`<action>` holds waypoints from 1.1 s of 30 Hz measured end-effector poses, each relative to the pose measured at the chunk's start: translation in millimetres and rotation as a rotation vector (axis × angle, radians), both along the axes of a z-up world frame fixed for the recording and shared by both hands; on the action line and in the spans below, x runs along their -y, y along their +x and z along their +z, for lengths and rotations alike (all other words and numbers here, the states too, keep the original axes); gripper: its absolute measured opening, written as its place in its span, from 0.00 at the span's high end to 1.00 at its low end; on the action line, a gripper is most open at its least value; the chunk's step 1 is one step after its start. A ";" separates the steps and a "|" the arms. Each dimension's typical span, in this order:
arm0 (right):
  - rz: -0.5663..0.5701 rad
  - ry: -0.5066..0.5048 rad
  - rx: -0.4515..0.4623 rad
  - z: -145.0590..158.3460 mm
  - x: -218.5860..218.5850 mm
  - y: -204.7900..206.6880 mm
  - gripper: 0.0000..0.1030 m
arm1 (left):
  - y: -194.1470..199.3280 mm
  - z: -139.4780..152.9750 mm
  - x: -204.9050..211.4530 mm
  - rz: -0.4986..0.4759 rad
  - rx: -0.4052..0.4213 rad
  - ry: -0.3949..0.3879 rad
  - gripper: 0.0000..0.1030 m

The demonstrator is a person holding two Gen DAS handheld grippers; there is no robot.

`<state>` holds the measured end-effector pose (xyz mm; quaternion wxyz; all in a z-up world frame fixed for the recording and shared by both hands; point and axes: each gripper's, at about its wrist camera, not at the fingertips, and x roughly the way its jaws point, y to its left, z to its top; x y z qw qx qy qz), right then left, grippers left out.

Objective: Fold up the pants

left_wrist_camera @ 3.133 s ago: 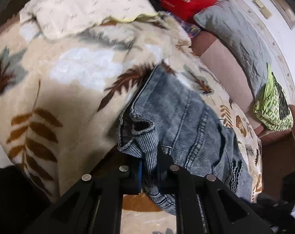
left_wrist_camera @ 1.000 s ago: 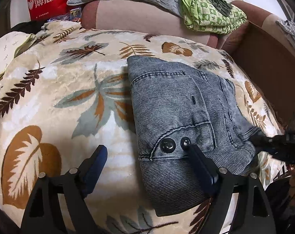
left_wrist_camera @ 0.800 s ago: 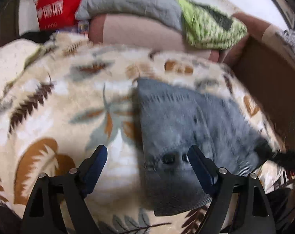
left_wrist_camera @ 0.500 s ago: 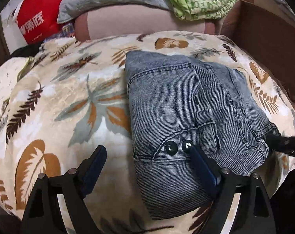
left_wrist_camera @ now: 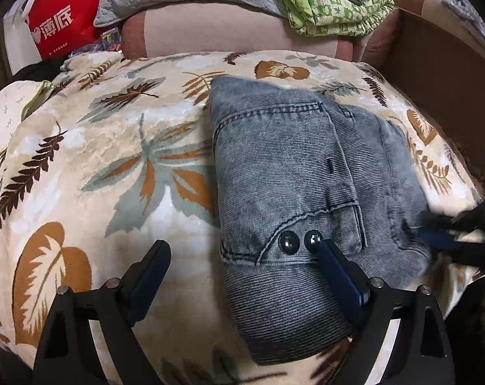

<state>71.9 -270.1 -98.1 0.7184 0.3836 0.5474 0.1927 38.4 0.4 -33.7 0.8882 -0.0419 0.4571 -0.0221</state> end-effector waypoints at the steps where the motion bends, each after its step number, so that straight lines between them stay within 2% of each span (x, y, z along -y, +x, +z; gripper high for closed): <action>1: -0.039 0.041 0.001 -7.5 7.2 -2.1 0.72 | -3.7 9.7 -1.0 0.004 0.020 -0.013 0.11; 2: -0.041 0.068 0.004 -6.6 10.8 -3.3 0.72 | -7.5 18.9 -1.4 0.008 0.055 -0.022 0.11; 4: -0.008 0.013 0.019 0.5 7.6 -2.1 0.71 | -12.6 35.0 1.6 0.008 0.131 -0.012 0.11; 5: 0.015 -0.020 0.025 2.9 3.7 0.0 0.71 | -10.7 33.6 6.2 -0.004 0.126 0.018 0.11; 7: 0.023 -0.039 0.009 6.8 2.3 3.7 0.71 | 1.2 7.8 15.0 -0.042 0.002 0.076 0.11; 8: 0.039 -0.056 0.003 12.2 -0.4 4.7 0.71 | 2.9 -4.9 14.6 -0.035 -0.025 0.075 0.10; 9: 0.053 -0.085 0.006 18.8 -3.2 5.2 0.71 | 0.0 -7.8 7.9 -0.011 0.001 0.026 0.09; 10: 0.072 -0.139 0.031 33.4 -6.0 8.1 0.69 | -0.5 -8.6 3.5 0.000 -0.009 -0.005 0.09; 11: 0.081 -0.160 0.059 43.5 -12.0 12.5 0.69 | 0.2 -8.5 1.7 0.002 -0.016 -0.019 0.09; 13: 0.104 -0.181 0.120 69.0 -22.7 26.3 0.67 | 0.6 -8.6 4.0 -0.015 -0.004 -0.001 0.09; 16: 0.173 -0.145 0.174 94.9 -44.5 65.3 0.42 | 0.3 -10.6 1.9 -0.010 -0.001 -0.015 0.09; 17: 0.191 -0.126 0.186 97.6 -52.0 79.3 0.39 | -0.1 -11.7 0.4 -0.011 -0.001 -0.023 0.09; 19: 0.226 -0.114 0.193 94.0 -54.8 87.2 0.39 | -1.6 -12.9 -0.8 -0.011 0.001 -0.038 0.09; 22: 0.213 -0.168 0.052 36.9 -65.2 123.1 0.39 | -0.9 -14.2 -0.3 -0.013 0.007 -0.049 0.09; 23: 0.192 -0.136 0.012 16.5 -61.8 127.0 0.39 | -0.1 -14.7 -0.2 -0.014 0.006 -0.051 0.09; 25: 0.176 -0.104 0.041 23.7 -59.3 123.1 0.39 | 0.3 -14.7 -1.3 -0.017 0.008 -0.059 0.08; 28: 0.179 -0.191 0.045 42.0 -56.6 108.3 0.39 | 0.1 -15.3 -2.6 -0.008 0.002 -0.072 0.07; 31: 0.190 -0.131 0.098 61.4 -49.1 78.8 0.38 | -1.9 -14.5 -1.8 -0.004 0.010 -0.066 0.07; 33: 0.202 -0.117 0.110 64.6 -46.2 53.6 0.34 | -3.3 -14.5 -2.2 0.002 0.014 -0.069 0.07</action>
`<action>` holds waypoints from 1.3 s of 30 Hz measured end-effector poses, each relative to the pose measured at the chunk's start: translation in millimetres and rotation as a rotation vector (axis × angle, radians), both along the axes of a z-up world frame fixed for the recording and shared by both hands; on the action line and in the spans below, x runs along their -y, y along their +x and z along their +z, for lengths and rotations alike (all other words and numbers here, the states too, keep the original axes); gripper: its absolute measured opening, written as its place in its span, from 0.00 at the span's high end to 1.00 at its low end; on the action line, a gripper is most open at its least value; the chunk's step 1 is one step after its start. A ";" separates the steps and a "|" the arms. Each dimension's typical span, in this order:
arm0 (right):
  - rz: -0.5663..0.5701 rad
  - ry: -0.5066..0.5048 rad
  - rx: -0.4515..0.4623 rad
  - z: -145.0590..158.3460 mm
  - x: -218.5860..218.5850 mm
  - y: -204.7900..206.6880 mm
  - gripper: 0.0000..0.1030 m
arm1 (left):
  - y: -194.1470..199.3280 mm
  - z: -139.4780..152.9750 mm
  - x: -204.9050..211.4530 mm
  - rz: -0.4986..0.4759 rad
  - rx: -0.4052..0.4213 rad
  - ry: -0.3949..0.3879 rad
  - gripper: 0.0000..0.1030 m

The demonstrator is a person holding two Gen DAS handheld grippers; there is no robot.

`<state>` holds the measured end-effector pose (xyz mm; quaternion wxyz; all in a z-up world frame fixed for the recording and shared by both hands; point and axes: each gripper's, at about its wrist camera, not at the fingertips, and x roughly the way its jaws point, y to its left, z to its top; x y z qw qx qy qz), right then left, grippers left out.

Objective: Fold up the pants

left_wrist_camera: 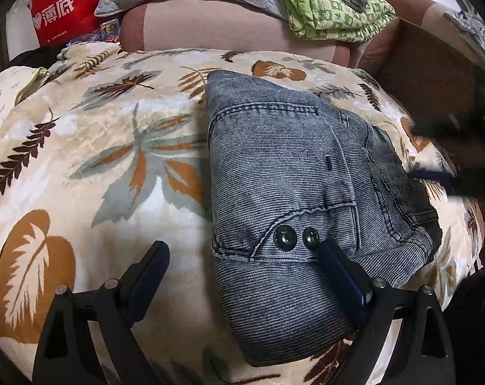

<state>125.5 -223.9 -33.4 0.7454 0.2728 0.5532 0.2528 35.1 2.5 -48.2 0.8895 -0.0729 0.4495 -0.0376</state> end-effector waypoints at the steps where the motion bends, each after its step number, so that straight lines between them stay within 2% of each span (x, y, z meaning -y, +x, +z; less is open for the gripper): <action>1: 0.001 -0.018 -0.018 -8.3 0.8 -12.6 0.30 | 0.0 -0.4 -0.6 0.002 0.000 -0.003 0.07; 3: -0.004 -0.028 -0.068 -32.0 5.5 -21.6 0.30 | 1.4 -0.7 -0.7 0.005 -0.010 -0.010 0.07; 5: -0.038 0.044 -0.057 -42.1 14.3 -25.6 0.30 | 2.0 3.1 -1.0 0.005 -0.019 -0.006 0.08; 8: -0.063 0.078 -0.084 -34.0 22.2 -27.2 0.30 | -1.3 17.3 -8.9 0.035 -0.037 -0.043 0.08; 10: -0.047 0.065 -0.061 -24.3 23.9 -31.8 0.30 | -9.6 33.1 -18.1 0.064 0.020 -0.084 0.08; 12: -0.033 0.076 -0.032 -17.5 27.4 -41.5 0.29 | -11.9 38.5 -24.1 0.111 0.052 -0.059 0.08; 14: -0.043 0.071 -0.046 -32.6 32.0 -45.8 0.28 | -1.7 24.7 -21.0 0.105 -0.015 -0.025 0.08; 15: -0.044 0.104 -0.064 -42.9 34.8 -46.5 0.28 | 7.7 6.8 -12.8 0.061 -0.102 0.003 0.08; 17: -0.071 0.147 -0.080 -46.5 39.3 -42.2 0.28 | 7.3 1.6 -10.5 0.057 -0.079 0.018 0.07; 20: -0.030 0.058 -0.086 -28.1 30.6 -32.7 0.28 | 4.7 13.9 -12.3 0.065 -0.052 0.017 0.07; 23: 0.020 -0.006 -0.005 7.1 14.5 -18.8 0.28 | 1.5 24.1 -7.9 0.063 0.024 0.027 0.07; 25: 0.064 -0.002 0.038 28.2 -3.0 -2.0 0.28 | 8.3 7.4 3.0 0.003 -0.042 0.035 0.07; 27: 0.135 -0.015 0.079 41.9 -27.5 18.5 0.28 | 7.3 3.8 0.1 0.016 -0.022 0.014 0.06; 29: 0.171 -0.014 0.060 34.8 -45.8 41.4 0.28 | 10.1 4.2 -3.5 0.008 -0.034 -0.006 0.06; 31: 0.156 -0.063 0.011 6.6 -53.0 65.3 0.27 | 10.3 2.6 -4.5 -0.002 -0.032 -0.018 0.06; 32: 0.134 -0.117 -0.049 -19.3 -50.4 76.8 0.28 | 9.4 1.1 -5.3 -0.004 -0.033 -0.027 0.06; 33: 0.108 -0.071 -0.135 -40.6 -45.1 81.3 0.28 | 9.1 0.1 -6.4 -0.002 -0.035 -0.034 0.06; 34: 0.067 -0.020 -0.166 -47.1 -38.8 80.4 0.28 | 8.5 0.1 -7.9 -0.004 -0.032 -0.044 0.06; 36: 0.110 -0.074 -0.100 -26.7 -43.0 73.4 0.28 | 8.6 1.1 -11.5 -0.012 -0.034 -0.072 0.06; 38: 0.123 -0.158 -0.077 -11.5 -47.6 68.5 0.28 | 5.7 7.4 -18.9 -0.001 -0.031 -0.143 0.07; 39: 0.128 -0.164 -0.056 -2.3 -47.1 65.4 0.28 | 2.5 13.8 -24.3 0.007 -0.007 -0.186 0.07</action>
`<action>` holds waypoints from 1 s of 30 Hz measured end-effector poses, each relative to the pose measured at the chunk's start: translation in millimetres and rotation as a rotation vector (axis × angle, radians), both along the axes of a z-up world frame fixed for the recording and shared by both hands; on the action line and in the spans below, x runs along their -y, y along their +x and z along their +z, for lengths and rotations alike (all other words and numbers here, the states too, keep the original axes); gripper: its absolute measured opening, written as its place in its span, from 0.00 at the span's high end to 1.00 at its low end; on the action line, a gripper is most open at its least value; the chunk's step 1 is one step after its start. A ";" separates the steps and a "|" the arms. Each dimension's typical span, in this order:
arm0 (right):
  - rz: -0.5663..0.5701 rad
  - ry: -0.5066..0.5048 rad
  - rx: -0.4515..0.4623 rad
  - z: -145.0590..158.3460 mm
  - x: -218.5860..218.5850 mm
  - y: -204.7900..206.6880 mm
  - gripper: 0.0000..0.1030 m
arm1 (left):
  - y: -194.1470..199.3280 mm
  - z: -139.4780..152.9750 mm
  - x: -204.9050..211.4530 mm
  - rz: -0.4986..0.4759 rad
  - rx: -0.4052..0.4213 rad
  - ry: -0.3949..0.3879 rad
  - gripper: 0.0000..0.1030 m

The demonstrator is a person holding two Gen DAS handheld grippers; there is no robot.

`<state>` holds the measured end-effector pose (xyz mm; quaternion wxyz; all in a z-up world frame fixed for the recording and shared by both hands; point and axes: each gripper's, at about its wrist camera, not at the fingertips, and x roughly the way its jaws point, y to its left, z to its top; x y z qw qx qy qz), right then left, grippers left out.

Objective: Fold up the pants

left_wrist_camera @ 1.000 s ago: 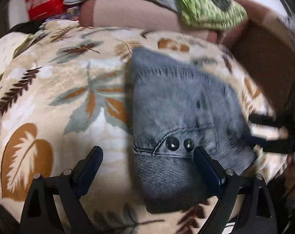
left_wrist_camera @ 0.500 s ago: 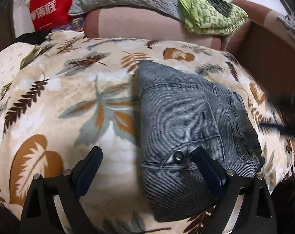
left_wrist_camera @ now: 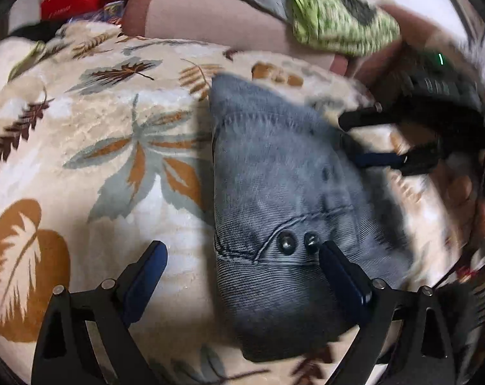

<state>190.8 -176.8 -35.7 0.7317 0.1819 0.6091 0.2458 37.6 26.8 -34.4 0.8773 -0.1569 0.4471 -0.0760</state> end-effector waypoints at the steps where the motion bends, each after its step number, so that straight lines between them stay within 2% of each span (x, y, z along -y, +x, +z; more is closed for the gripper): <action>1: 0.005 0.010 0.021 5.2 3.1 -2.1 0.28 | -2.3 5.8 -3.6 0.010 0.031 -0.019 0.07; 3: -0.020 -0.003 0.075 8.9 12.8 0.3 0.26 | -3.0 12.4 -7.0 0.025 0.066 -0.005 0.07; 4: -0.057 -0.038 0.069 -1.4 19.2 4.4 0.23 | -0.9 10.7 -6.6 0.023 0.056 0.008 0.07; 5: -0.100 -0.078 0.027 -19.6 27.1 10.1 0.23 | 2.0 6.2 -6.2 0.018 0.030 0.015 0.07; 6: -0.143 -0.067 -0.036 -40.0 36.7 13.3 0.23 | 4.8 -0.6 -6.5 0.019 -0.006 0.014 0.07; 8: -0.202 0.000 -0.014 -36.8 47.1 8.6 0.23 | 7.4 -11.0 -5.9 0.008 -0.060 0.019 0.07; 12: -0.145 -0.095 -0.009 -18.6 39.8 0.1 0.23 | 3.8 -9.6 -7.2 0.010 -0.048 0.008 0.07; 16: -0.177 -0.061 0.021 -4.3 50.0 -11.0 0.23 | 0.5 -11.8 -6.2 0.007 -0.052 0.018 0.07; 18: -0.170 -0.060 0.009 -7.7 50.2 -15.5 0.23 | 1.0 -13.9 -6.3 0.008 -0.055 0.017 0.07; 22: -0.170 -0.064 -0.018 -36.4 47.4 -14.3 0.22 | -1.9 -13.6 -3.5 0.006 -0.045 0.031 0.07; 24: -0.187 -0.069 -0.018 -29.3 46.8 -15.4 0.23 | -3.2 -12.6 -4.0 0.009 -0.038 0.034 0.07; 27: -0.143 -0.106 -0.001 -12.8 38.6 -15.6 0.23 | -6.1 -5.8 -10.5 0.031 -0.011 -0.004 0.07; 30: -0.107 -0.115 0.069 18.9 32.0 -17.5 0.23 | -7.6 1.2 -12.1 0.035 0.024 -0.014 0.07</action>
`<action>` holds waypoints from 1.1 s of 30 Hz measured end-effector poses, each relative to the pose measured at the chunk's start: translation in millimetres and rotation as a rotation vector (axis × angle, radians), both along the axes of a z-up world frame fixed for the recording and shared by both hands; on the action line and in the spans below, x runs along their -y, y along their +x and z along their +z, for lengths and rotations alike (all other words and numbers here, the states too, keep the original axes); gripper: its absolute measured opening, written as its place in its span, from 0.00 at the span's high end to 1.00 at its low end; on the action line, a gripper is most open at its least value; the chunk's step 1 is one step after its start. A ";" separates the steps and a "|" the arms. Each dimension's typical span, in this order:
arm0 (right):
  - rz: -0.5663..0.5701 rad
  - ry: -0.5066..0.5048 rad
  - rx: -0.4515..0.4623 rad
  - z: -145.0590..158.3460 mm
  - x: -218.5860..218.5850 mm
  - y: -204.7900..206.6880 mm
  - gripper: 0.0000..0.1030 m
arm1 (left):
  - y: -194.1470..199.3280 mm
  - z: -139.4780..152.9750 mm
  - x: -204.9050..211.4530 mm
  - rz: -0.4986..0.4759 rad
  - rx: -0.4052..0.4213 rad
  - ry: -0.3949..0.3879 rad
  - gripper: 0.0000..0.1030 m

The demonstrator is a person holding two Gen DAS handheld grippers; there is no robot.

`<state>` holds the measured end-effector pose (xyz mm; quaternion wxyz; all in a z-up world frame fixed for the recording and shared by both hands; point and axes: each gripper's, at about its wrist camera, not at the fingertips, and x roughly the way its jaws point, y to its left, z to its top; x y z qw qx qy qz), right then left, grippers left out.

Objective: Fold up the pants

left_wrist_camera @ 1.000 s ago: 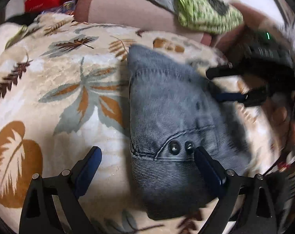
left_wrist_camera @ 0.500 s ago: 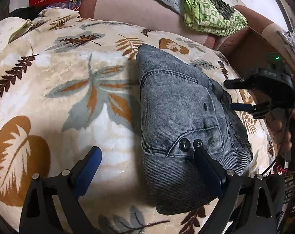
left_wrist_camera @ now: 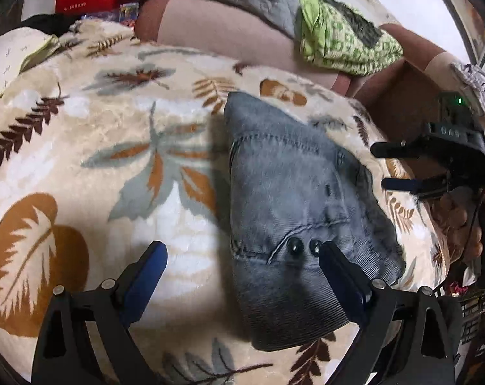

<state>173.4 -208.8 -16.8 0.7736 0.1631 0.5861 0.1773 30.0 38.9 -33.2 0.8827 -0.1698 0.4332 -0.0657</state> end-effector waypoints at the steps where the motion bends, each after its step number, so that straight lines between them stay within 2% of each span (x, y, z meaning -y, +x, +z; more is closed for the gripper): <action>1: 0.012 -0.014 0.017 8.5 -3.8 0.7 0.23 | 1.0 -1.0 1.0 -0.004 -0.006 0.001 0.07; 4: 0.059 -0.065 0.057 26.0 -18.0 2.3 0.23 | 5.3 -8.3 5.1 -0.024 -0.046 0.007 0.07; 8: 0.114 -0.118 0.066 31.5 -37.4 2.2 0.23 | 5.0 -8.6 5.1 -0.023 -0.040 0.011 0.07; 13: 0.211 -0.239 0.102 44.0 -73.6 16.7 0.23 | 7.1 -8.8 8.2 -0.053 -0.028 -0.042 0.07; 16: 0.302 -0.266 0.119 54.0 -113.6 38.3 0.23 | 14.6 -19.1 16.8 -0.100 -0.072 -0.075 0.07; 18: 0.377 -0.316 0.132 49.0 -150.1 53.7 0.23 | 14.2 -19.9 20.2 -0.104 -0.054 -0.052 0.07; 21: 0.477 -0.392 0.095 19.9 -203.5 73.5 0.23 | 14.8 -20.8 21.0 -0.112 -0.051 -0.049 0.07; 22: 0.506 -0.428 0.086 6.6 -218.0 77.8 0.32 | 15.3 -21.1 21.2 -0.114 -0.049 -0.046 0.07; 23: 0.528 -0.486 0.052 -11.4 -230.1 82.7 0.90 | 14.8 -21.4 21.3 -0.114 -0.045 -0.041 0.07; 24: 0.525 -0.513 0.006 -26.0 -234.9 87.4 0.91 | 15.2 -22.0 22.2 -0.113 -0.044 -0.036 0.07; 25: 0.479 -0.521 0.015 -31.6 -234.9 90.9 0.91 | 15.1 -22.3 22.7 -0.113 -0.041 -0.034 0.07; 26: 0.435 -0.491 0.032 -28.7 -231.4 92.6 0.91 | 15.0 -22.1 23.5 -0.114 -0.037 -0.029 0.07; 28: 0.330 -0.344 0.098 -7.3 -211.6 92.7 0.86 | 13.6 -20.9 24.4 -0.113 -0.031 -0.028 0.07; 30: 0.269 -0.232 0.147 15.4 -188.1 85.3 0.62 | 11.3 -19.1 21.2 -0.104 -0.032 -0.054 0.07; 31: 0.227 -0.192 0.175 29.3 -163.5 74.7 0.28 | 9.7 -17.1 17.7 -0.100 -0.032 -0.080 0.07; 32: 0.196 -0.170 0.196 37.3 -145.7 66.7 0.14 | 6.8 -12.5 11.2 -0.089 -0.017 -0.115 0.07; 33: 0.155 -0.141 0.220 46.3 -118.7 55.1 0.14 | 4.5 -8.8 5.4 -0.075 -0.002 -0.129 0.07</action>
